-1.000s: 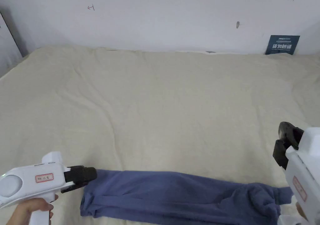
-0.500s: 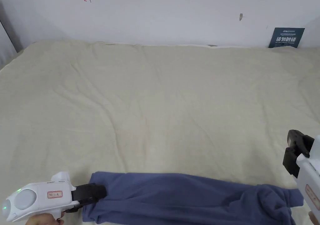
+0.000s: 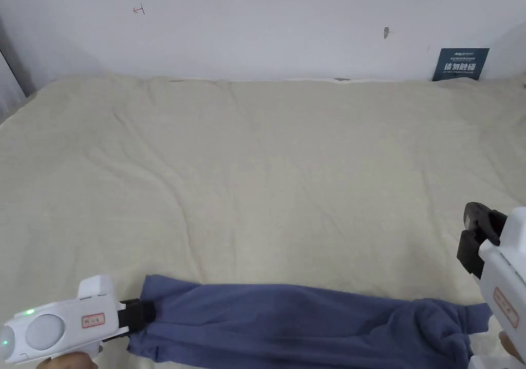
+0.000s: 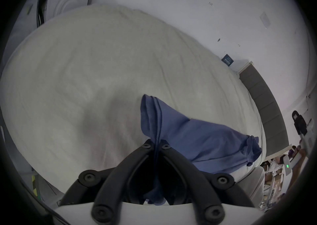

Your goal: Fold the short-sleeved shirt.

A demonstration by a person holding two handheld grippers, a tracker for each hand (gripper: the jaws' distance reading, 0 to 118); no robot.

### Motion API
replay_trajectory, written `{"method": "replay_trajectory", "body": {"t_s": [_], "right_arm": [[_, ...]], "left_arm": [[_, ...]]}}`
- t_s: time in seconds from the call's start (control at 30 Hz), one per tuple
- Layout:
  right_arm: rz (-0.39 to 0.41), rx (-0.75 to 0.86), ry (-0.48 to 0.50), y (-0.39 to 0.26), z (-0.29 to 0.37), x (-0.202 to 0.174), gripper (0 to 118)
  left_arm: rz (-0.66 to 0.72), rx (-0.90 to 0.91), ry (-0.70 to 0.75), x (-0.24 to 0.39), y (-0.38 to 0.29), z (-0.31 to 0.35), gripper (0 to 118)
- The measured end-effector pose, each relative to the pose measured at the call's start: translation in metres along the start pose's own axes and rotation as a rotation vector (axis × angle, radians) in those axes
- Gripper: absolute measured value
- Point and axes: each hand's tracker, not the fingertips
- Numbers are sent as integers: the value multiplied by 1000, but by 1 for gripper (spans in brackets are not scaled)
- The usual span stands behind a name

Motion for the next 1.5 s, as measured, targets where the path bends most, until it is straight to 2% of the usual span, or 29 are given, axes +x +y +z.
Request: {"method": "replay_trajectory", "body": {"t_s": [0.13,0.37,0.47,0.6,0.7,0.9,1.13,1.27,1.3,1.33,1.4,1.43,1.5], "right_arm": [[-8,20,8,4,4,1,2],[-24,39,17,5,13,8,2],[-27,40,15,3,15,13,2],[-42,43,12,1,19,20,2],[-48,46,12,1,22,22,2],[-58,51,7,-1,30,30,2],[-72,47,-18,-5,35,45,2],[-72,40,-33,-8,38,52,2],[-73,39,-35,-8,38,54,2],[-75,38,-38,-9,39,55,2],[-78,37,-45,-10,40,58,2],[-79,37,-48,-10,39,58,2],[-83,36,-50,-10,39,59,2]], "left_arm": [[-5,41,-6,3,9,35,4],[-39,42,153,-25,15,65,4],[-77,57,167,1,9,71,4],[-191,60,54,61,2,68,4],[-288,32,-4,108,-2,52,4],[-313,-111,-125,183,-19,-5,4],[-337,-225,-143,241,-59,-69,5],[-340,-272,-75,249,-74,-93,7],[-327,-273,-75,248,-75,-94,21],[-303,-279,-86,247,-75,-94,45],[-259,-256,-116,247,-74,-87,111],[-245,-232,-128,247,-73,-81,118],[-234,-180,-160,244,-66,-68,114]]}}
